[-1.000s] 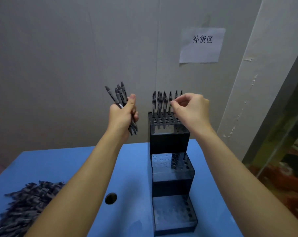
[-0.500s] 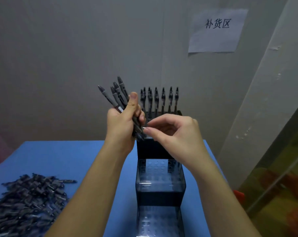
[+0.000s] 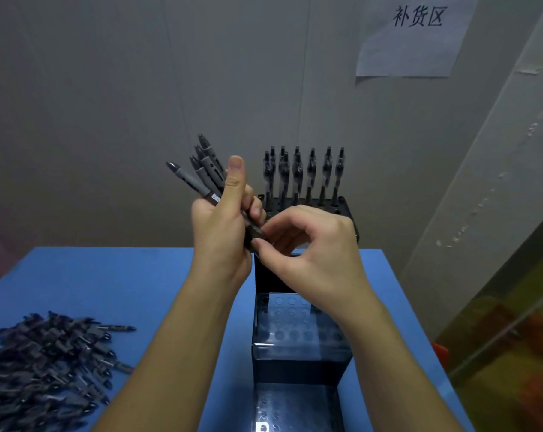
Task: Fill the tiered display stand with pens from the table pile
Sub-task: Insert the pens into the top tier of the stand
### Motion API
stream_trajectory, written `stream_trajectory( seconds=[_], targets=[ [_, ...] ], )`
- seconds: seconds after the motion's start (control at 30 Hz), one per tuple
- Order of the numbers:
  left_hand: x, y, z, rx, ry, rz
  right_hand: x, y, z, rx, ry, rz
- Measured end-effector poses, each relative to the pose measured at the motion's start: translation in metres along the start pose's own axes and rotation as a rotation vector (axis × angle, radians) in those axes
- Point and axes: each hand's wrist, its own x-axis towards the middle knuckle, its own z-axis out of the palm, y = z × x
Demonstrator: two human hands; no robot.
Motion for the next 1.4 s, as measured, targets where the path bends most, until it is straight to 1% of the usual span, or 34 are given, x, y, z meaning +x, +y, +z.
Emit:
stream_trajectory(
  seconds=[0.27, 0.37, 0.43, 0.53, 0.6, 0.67, 0.73, 0.9, 1.03, 1.4],
  targets=[
    [0.01, 0.008, -0.002, -0.125, 0.073, 0.0, -0.002, -0.002, -0.005, 0.17, 0.044, 0.185],
    [0.02, 0.015, -0.008, -0.117, 0.085, 0.032, 0.0, 0.003, -0.019, 0.356, 0.074, 0.266],
    [0.025, 0.019, -0.012, -0.11, 0.075, 0.058, 0.002, 0.006, -0.031, 0.525, 0.125, 0.291],
    [0.029, 0.02, -0.015, -0.088, 0.041, 0.099, 0.009, 0.006, -0.046, 0.808, 0.243, 0.303],
    [0.032, 0.019, -0.017, -0.067, 0.039, 0.12, 0.018, 0.005, -0.054, 0.866, 0.334, 0.299],
    [0.033, 0.017, -0.021, -0.055, 0.047, 0.123, 0.026, 0.006, -0.062, 0.785, 0.418, 0.297],
    [0.034, 0.014, -0.025, -0.041, 0.05, 0.12, 0.034, 0.007, -0.069, 0.631, 0.484, 0.281],
    [0.035, 0.008, -0.031, 0.012, 0.055, 0.118, 0.054, 0.008, -0.071, 0.277, 0.567, 0.242],
    [0.036, 0.007, -0.032, 0.025, 0.049, 0.126, 0.068, 0.01, -0.065, 0.114, 0.548, 0.21],
    [0.031, 0.006, -0.032, 0.031, 0.007, 0.111, 0.082, -0.001, -0.051, -0.088, 0.448, 0.239]
  ],
)
